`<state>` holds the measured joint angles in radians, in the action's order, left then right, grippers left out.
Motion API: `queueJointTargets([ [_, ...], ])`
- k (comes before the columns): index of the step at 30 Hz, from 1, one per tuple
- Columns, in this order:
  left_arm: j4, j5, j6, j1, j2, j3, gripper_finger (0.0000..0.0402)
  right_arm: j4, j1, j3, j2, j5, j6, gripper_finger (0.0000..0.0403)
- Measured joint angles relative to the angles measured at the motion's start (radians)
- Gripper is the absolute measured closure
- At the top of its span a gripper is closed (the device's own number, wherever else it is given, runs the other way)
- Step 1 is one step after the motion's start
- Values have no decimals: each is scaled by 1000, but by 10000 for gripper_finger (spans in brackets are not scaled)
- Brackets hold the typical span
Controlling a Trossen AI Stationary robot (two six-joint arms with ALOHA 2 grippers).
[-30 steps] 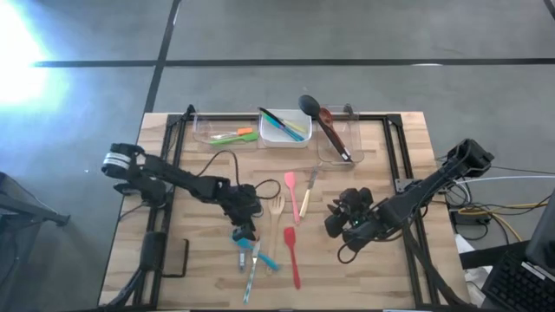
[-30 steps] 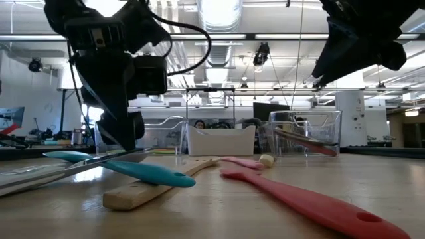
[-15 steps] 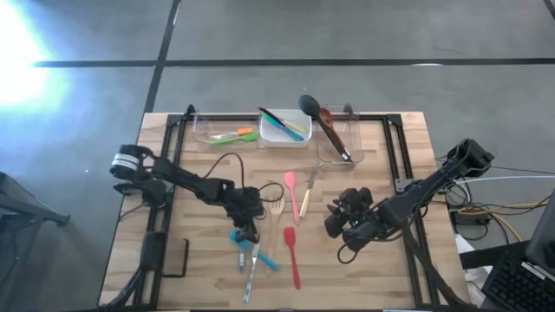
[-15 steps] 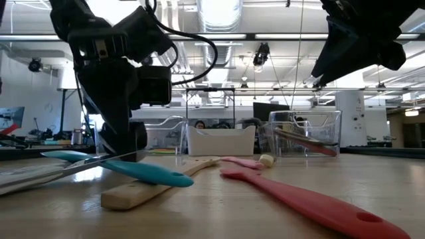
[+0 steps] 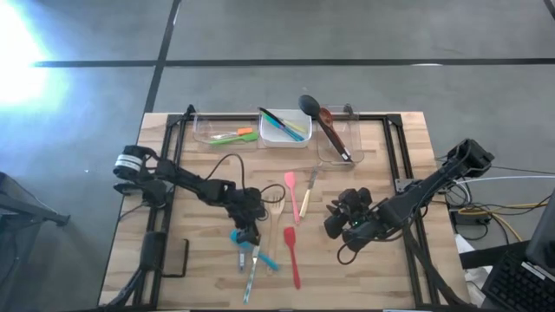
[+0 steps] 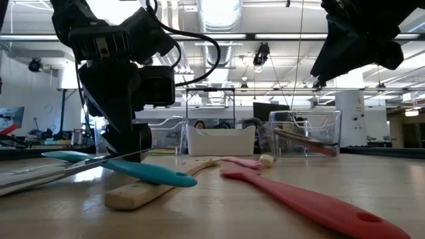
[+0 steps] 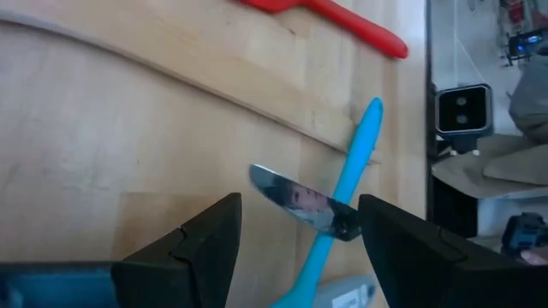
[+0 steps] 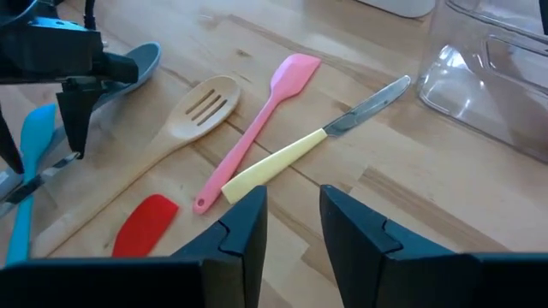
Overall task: Pick & Place Kitchen Items
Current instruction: Put the blue knife into the white bin
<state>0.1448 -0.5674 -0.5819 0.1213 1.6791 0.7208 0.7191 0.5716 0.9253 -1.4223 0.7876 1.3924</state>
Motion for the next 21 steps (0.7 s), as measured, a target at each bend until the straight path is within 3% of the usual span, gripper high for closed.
queueJointTargets([
  [8,13,-22,2,37,0,21,165,-1,0,0,0,0,-4,302],
  [21,-25,51,3,43,0,13,165,-5,0,0,0,0,-5,294],
])
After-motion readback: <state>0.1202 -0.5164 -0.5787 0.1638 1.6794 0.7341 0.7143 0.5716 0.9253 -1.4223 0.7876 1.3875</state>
